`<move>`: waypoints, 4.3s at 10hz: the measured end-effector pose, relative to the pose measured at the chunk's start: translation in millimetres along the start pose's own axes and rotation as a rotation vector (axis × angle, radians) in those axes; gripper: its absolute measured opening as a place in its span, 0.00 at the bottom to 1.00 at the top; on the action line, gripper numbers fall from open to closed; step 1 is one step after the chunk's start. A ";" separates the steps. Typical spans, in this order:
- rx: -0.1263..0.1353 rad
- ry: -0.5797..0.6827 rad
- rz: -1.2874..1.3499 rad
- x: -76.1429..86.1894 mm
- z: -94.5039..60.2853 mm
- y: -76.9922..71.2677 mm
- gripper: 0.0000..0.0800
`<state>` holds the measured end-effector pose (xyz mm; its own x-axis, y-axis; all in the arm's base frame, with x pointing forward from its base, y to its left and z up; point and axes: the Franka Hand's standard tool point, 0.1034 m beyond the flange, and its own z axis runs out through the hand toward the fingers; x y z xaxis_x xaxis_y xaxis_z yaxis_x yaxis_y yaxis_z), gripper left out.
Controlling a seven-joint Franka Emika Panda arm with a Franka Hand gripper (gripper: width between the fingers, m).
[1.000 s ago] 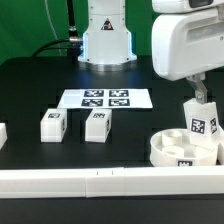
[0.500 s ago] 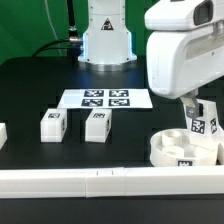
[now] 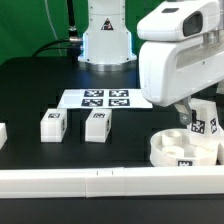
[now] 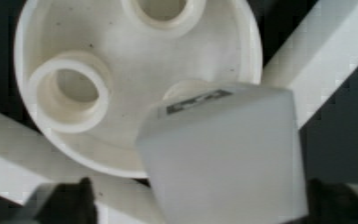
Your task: Assemble stool
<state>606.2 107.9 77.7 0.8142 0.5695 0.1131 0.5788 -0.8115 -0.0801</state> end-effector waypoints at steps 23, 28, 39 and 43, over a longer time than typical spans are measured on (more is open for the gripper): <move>0.200 -0.072 1.896 1.3 3.4 -9.7 0.43; 0.222 -0.118 2.267 3.9 3.2 -12.1 0.43; 0.327 -0.048 2.724 10.9 1.0 -10.5 0.70; 0.365 0.033 2.534 5.9 -42.3 12.3 0.81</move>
Offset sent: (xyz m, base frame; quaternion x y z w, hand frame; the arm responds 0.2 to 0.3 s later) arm 0.0000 0.0000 0.0000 0.0000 0.0000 0.0000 1.0000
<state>616.2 95.8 119.3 -0.3221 -0.8654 -0.3839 -0.9185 0.3839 -0.0950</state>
